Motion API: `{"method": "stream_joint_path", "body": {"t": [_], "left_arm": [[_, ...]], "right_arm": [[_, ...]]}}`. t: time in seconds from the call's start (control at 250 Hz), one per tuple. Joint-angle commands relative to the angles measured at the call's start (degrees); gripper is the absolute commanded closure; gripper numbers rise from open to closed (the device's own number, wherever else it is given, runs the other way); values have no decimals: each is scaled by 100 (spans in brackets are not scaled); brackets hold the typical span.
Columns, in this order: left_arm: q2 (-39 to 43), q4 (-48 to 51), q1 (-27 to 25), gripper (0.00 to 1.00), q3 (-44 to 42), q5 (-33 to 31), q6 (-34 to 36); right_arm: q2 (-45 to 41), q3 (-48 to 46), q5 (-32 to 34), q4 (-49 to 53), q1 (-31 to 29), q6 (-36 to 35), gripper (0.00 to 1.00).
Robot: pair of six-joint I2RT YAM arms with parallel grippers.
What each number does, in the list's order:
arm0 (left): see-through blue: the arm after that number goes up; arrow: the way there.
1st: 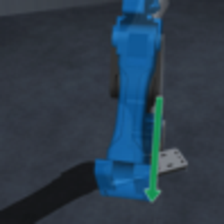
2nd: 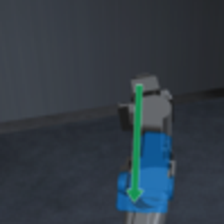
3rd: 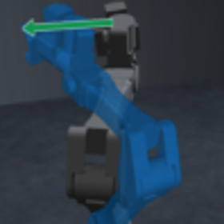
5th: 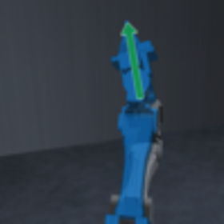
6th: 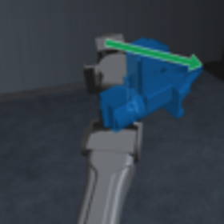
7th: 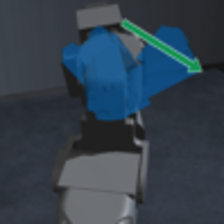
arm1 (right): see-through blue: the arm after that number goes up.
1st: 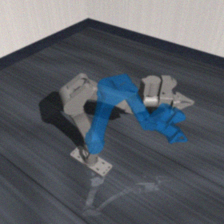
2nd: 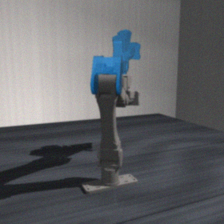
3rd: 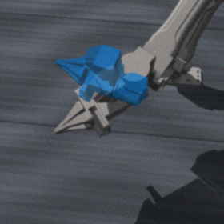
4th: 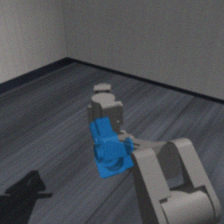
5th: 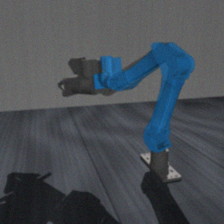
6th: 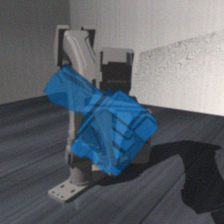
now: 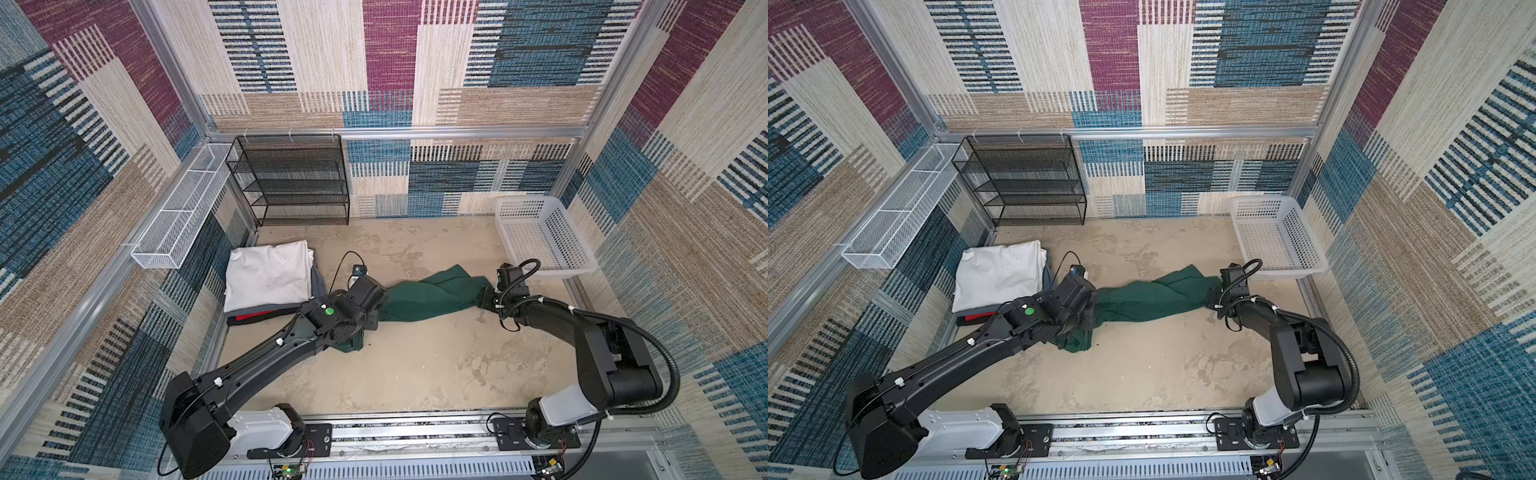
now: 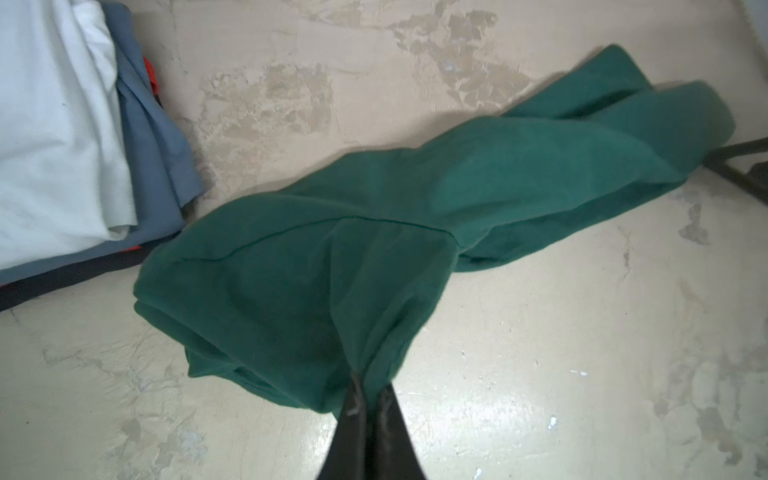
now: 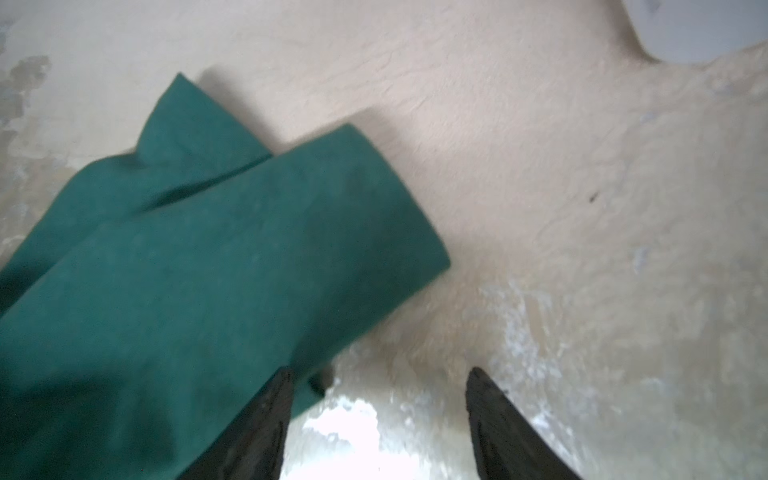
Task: Fold and stack the t-shirts
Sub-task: 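Lift the green t-shirt high with both grippers, stretching it between them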
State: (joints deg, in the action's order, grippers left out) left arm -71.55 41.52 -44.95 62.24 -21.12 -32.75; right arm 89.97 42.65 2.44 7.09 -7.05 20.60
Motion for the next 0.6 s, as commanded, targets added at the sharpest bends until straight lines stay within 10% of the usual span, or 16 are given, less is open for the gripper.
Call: {"method": "stream_joint_path", "body": {"t": [0.0, 0.28, 0.508, 0.596], "left_arm": [[102, 197, 78, 100, 155, -100, 196], [39, 123, 241, 100, 210, 75, 346], [-45, 55, 381, 100, 262, 126, 465], [5, 110, 408, 100, 388, 63, 532]], "right_arm": [[260, 223, 228, -265, -6, -114, 34], [478, 228, -208, -612, -7, -141, 44], [287, 228, -389, -525, -2, -145, 100], [-165, 260, -338, -225, -7, -148, 100]]}}
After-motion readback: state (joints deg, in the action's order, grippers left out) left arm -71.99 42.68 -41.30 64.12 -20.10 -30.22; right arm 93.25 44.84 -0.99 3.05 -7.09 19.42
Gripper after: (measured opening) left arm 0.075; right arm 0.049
